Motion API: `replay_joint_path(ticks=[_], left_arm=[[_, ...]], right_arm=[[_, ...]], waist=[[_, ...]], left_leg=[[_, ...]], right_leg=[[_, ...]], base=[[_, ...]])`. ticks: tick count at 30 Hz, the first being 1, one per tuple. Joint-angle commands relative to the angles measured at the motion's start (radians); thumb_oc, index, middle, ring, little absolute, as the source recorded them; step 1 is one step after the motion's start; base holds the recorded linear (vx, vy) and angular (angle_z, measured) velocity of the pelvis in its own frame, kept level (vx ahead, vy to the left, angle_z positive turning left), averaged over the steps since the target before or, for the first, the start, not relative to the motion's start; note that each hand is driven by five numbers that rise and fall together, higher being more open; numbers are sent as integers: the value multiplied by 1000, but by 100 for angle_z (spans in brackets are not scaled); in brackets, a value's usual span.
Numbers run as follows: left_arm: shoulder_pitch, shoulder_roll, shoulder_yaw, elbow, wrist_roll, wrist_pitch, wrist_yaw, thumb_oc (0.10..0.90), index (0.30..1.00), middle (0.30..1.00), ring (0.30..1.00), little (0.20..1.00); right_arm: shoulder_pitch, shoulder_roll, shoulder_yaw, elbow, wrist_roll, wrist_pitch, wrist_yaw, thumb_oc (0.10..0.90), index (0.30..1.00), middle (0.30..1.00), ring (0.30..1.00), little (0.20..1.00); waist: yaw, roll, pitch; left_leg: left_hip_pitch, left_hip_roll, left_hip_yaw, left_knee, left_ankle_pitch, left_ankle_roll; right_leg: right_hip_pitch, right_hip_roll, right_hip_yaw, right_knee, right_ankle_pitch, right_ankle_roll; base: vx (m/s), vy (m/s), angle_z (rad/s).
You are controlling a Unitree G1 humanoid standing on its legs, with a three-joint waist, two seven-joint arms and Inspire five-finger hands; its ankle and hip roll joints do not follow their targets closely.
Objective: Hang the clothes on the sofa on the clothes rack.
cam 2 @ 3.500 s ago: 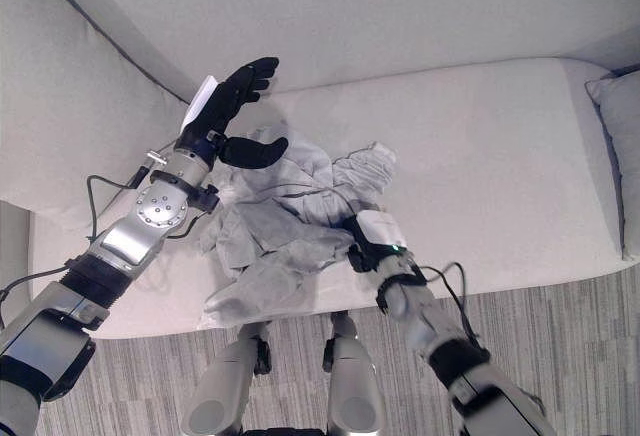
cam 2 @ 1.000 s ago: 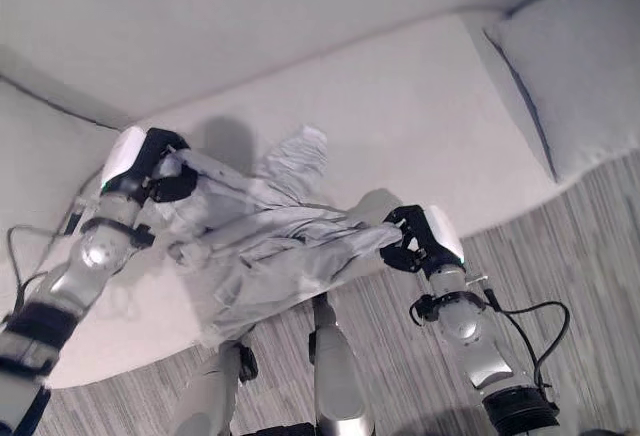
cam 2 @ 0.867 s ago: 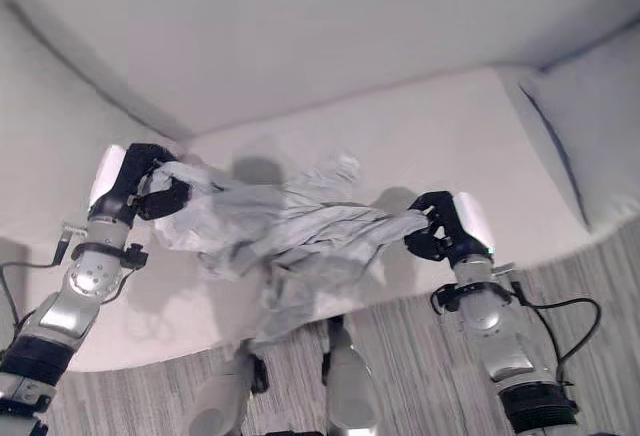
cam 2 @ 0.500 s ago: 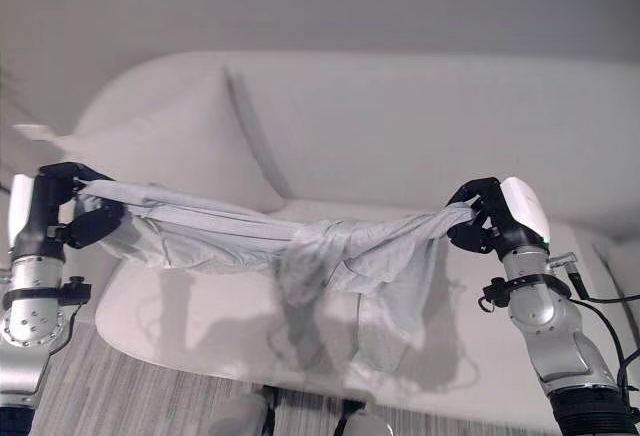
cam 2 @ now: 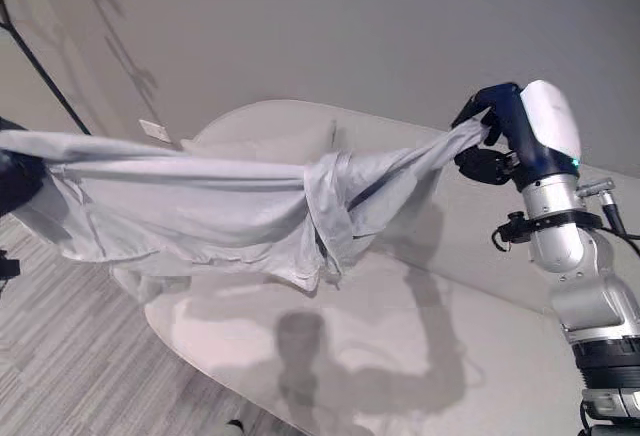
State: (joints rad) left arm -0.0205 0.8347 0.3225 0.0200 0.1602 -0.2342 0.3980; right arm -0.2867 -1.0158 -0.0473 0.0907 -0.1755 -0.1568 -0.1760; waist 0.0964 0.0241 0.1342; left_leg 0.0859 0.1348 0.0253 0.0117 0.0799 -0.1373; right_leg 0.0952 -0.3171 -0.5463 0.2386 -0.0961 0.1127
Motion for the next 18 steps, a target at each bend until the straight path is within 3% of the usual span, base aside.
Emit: replay_joint_path(ticks=[1, 3, 7, 9, 12, 14, 15, 18], left_arm=[[-153, 185, 149, -21, 12, -28, 107, 400, 300, 300, 300, 300], [-216, 223, 111, -18, 28, -19, 113, 400, 300, 300, 300, 300], [-323, 258, 37, 5, 35, -6, 130, 400, 300, 300, 300, 300], [-435, 299, -68, 47, 11, 4, 130, 400, 300, 300, 300, 300], [-503, 279, -145, 90, -18, 8, 131, 400, 300, 300, 300, 300], [-489, 255, -140, 116, -44, 8, 123, 400, 300, 300, 300, 300], [-474, 251, -128, 126, -51, 5, 116, 400, 300, 300, 300, 300], [-431, 228, -120, 157, -80, -16, 112, 400, 300, 300, 300, 300]], right_arm=[[-174, -42, -9, -20, 3, -30, -111, 400, 300, 300, 300, 300], [-202, -35, 5, 16, -18, -11, -135, 400, 300, 300, 300, 300], [-295, -45, 66, 51, -30, 6, -155, 400, 300, 300, 300, 300], [-397, -74, 152, 89, -21, 7, -163, 400, 300, 300, 300, 300], [-473, -114, 216, 138, -24, 3, -170, 400, 300, 300, 300, 300], [-519, -123, 239, 161, -6, 4, -176, 400, 300, 300, 300, 300], [-527, -121, 243, 170, 2, 3, -179, 400, 300, 300, 300, 300], [-557, -128, 248, 153, 19, -12, -187, 400, 300, 300, 300, 300]], waist=[[19, -57, -73], [29, -67, -64], [26, -71, -34], [30, -85, -40], [40, -112, -47], [66, -147, -60], [65, -153, -66], [74, -153, -54]], left_leg=[[78, -15, 22, -98, -170, 17], [61, -50, 24, -99, -184, 36], [31, -91, 9, -99, -157, 72], [-7, -124, -38, -99, -116, 108], [-33, -157, -80, -99, -80, 115], [-57, -189, -104, -99, -73, 99], [-70, -195, -113, -99, -65, 97], [-123, -201, -87, -83, -31, 64]], right_leg=[[-90, -40, 47, -326, 342, 148], [-112, -66, 49, -326, 388, 149], [-123, -45, 117, -230, 319, 139], [-88, 86, 208, -37, 167, 84], [-104, 212, 288, 90, 58, 63], [-33, 255, 293, -71, -30, 5], [-8, 270, 295, -138, -24, -7], [27, 278, 293, -267, 21, 2]], base=[[-264, 721, 31], [-215, 439, 10], [-190, 332, 22], [-218, 285, 31], [-130, 125, 64], [-95, 1, 7], [-95, -30, 38], [-131, 73, 45]])
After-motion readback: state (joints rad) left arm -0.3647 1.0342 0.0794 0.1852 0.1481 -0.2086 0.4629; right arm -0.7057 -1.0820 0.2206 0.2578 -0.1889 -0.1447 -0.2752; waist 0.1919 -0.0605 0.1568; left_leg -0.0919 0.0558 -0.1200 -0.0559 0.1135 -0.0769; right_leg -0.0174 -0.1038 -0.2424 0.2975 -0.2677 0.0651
